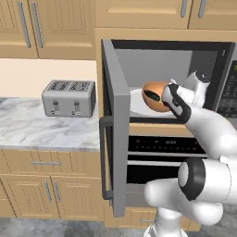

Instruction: Place the bowl containing the garlic and eggplant in the microwave. Close the microwave door and press the start button to microwave the meal.

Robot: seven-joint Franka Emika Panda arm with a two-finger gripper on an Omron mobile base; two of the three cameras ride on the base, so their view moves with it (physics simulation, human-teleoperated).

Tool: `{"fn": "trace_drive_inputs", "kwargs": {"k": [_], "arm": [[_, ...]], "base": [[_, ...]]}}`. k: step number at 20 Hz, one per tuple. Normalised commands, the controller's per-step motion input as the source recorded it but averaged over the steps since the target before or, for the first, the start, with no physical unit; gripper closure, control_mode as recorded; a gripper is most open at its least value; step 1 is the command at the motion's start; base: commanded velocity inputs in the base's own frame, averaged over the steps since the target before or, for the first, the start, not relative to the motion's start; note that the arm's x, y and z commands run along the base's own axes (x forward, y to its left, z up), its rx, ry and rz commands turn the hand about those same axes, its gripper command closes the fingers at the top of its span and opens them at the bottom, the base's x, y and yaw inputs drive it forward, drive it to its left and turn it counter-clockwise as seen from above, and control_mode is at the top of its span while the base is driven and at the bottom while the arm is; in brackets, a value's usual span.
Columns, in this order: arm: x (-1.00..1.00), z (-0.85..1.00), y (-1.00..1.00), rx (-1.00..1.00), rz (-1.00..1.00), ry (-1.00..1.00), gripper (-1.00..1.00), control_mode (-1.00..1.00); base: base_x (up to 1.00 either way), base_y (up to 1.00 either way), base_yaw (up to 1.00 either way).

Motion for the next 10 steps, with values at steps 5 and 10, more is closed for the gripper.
{"fn": "trace_drive_inputs", "kwargs": {"k": [5, 10], "arm": [[0.45, -0.29, 0.0, 0.0, 0.0, 0.02, 1.0, -1.0], [0.54, -0.19, 0.0, 0.0, 0.0, 0.0, 1.0, -1.0]], "base": [[0.0, 0.0, 0.0], [0.0, 0.0, 0.0]]}}
